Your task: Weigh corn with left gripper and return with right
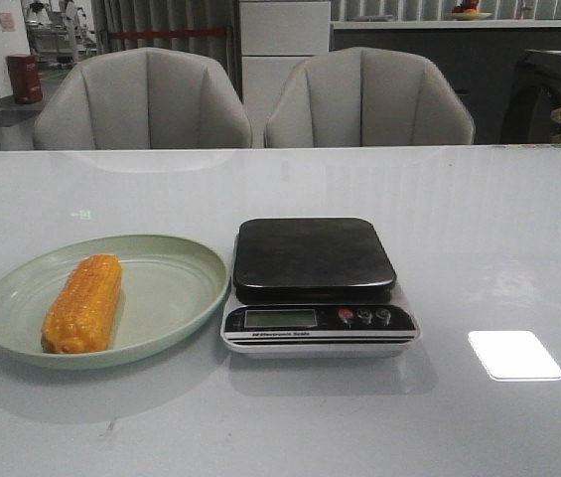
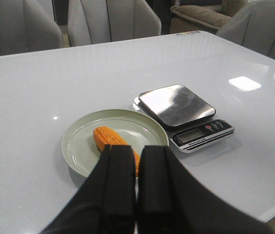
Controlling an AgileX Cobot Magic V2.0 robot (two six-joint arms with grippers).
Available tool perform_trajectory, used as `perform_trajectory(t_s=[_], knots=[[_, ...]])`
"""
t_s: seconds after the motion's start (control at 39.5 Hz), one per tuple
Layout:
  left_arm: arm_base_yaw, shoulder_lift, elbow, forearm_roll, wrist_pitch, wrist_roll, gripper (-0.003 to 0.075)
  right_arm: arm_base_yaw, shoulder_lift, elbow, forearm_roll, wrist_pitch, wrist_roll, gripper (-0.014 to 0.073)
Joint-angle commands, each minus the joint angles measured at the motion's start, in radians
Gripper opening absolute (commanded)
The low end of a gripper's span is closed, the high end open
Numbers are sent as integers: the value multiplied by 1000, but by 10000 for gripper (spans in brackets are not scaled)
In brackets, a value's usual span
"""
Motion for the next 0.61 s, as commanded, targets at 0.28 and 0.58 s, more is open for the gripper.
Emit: perform_trajectory(t_s=[0.28,0.58], knots=[[0,-19,-21,4,-70,-2,113,-5,-581,392,-74,-275,-13,573],[0,-19,-21,4,-70,-2,113,-5,-791,602,-74,-479,-11,573]])
